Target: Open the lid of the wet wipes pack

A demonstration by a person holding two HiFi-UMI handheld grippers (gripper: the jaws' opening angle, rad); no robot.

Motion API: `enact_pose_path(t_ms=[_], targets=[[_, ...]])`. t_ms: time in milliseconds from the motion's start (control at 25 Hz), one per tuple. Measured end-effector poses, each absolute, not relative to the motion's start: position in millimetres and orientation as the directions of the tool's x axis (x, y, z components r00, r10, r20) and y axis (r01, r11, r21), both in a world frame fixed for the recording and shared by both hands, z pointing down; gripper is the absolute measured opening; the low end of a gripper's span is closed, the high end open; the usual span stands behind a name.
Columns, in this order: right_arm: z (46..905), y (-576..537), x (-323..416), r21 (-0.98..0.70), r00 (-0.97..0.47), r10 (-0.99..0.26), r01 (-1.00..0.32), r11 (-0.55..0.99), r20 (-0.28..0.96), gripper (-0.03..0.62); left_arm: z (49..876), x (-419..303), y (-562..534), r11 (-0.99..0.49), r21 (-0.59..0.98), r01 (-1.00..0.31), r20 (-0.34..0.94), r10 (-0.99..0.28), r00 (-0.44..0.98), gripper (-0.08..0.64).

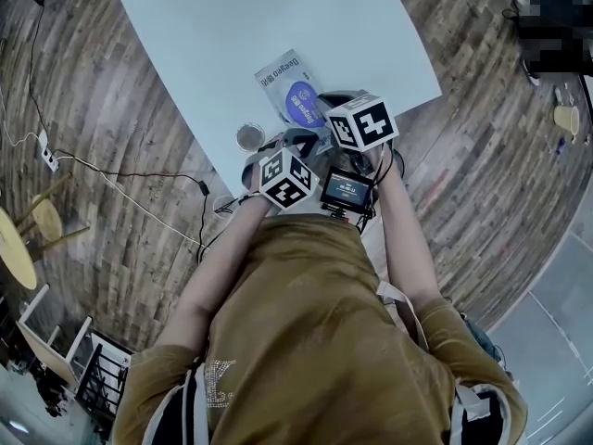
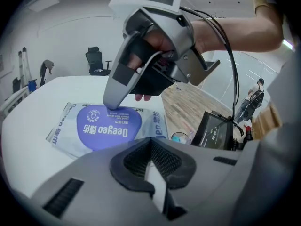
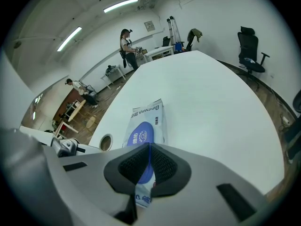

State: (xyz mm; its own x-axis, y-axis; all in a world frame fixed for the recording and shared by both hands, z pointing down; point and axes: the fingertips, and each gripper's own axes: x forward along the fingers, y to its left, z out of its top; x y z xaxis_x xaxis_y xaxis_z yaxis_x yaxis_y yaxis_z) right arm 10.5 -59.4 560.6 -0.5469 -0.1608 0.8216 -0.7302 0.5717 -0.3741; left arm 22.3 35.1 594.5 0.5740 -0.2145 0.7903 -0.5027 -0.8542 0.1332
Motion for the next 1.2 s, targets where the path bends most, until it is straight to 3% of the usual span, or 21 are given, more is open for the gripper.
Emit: enact_pose_path(t_ms=[1200], targets=[[534.5,-41.6,-5.8,-0.438,-0.604,-0.096,-0.669,0.601,0.791,0.006,594.9,21.6,36.1,-0.853,0.137,-0.503,0.787,-0.215,0.578,0.005]])
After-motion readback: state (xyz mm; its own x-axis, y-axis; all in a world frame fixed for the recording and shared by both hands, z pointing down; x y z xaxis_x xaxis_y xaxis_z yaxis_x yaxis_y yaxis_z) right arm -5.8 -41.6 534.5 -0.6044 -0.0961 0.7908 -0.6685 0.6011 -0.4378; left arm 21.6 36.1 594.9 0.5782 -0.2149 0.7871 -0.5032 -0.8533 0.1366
